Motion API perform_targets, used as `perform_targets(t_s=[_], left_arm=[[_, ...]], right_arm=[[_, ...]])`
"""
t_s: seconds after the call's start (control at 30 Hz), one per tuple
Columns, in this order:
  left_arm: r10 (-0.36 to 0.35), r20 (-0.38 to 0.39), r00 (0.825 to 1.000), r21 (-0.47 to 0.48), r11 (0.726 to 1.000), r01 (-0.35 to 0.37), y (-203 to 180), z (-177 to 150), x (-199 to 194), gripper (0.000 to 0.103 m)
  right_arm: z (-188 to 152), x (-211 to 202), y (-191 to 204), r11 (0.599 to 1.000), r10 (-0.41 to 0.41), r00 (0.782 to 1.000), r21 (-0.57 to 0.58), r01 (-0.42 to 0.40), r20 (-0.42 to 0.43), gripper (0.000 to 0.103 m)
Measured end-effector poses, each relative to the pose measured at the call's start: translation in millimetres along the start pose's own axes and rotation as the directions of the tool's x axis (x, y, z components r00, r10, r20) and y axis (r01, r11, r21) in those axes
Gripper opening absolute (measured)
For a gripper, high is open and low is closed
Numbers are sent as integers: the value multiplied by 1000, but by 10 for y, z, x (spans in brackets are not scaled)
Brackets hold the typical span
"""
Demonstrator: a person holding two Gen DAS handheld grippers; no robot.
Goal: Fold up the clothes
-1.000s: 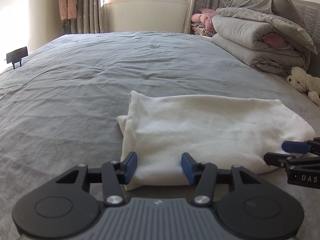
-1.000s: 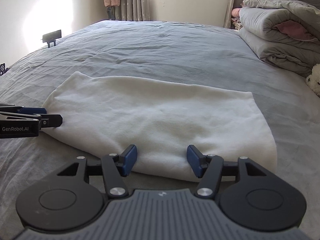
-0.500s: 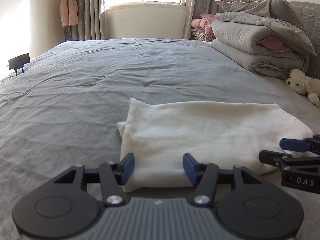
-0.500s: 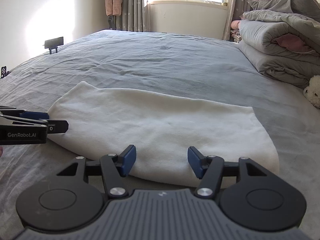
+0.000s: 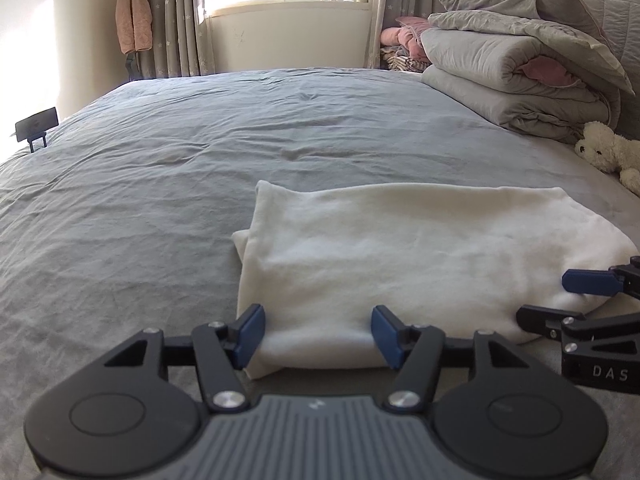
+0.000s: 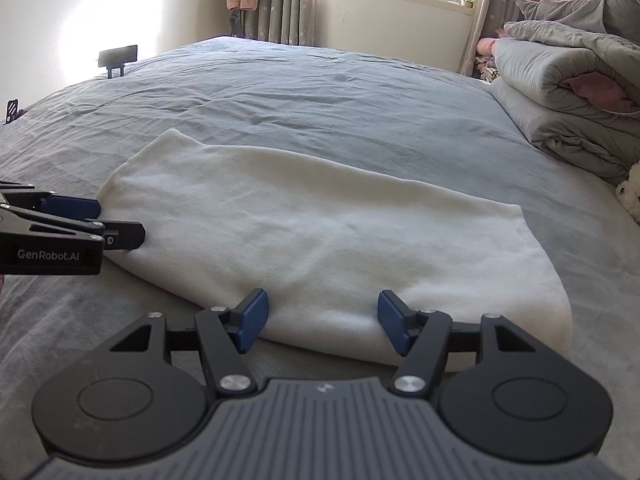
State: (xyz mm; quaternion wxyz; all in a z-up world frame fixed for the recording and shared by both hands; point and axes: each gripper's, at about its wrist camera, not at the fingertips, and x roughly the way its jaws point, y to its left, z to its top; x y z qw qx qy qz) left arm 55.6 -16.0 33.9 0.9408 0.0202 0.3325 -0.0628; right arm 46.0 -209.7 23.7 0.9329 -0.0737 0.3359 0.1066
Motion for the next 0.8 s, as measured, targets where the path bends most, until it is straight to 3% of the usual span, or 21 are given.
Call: perform_targets(t_s=[0.17, 0.27, 0.33, 0.47, 0.8], left_arm=[[-15, 7, 1000, -22, 1000, 15, 74, 71, -53, 57], [61, 47, 997, -2, 998, -61, 92, 103, -103, 62], [56, 30, 998, -21, 998, -55, 160, 123, -68, 62], [5, -96, 995, -190, 981, -23, 379, 58, 122, 66], [-13, -107, 994, -207, 978, -9, 415, 51, 119, 67]], right_arm=[[15, -79, -277, 997, 38, 999, 75, -35, -27, 65], [38, -137, -358, 993, 43, 999, 112, -39, -30, 64], [46, -174, -428, 986, 56, 998, 158, -51, -30, 64], [15, -158, -558, 982, 43, 998, 185, -32, -54, 64], [-22, -177, -785, 974, 35, 995, 226, -12, -98, 62]])
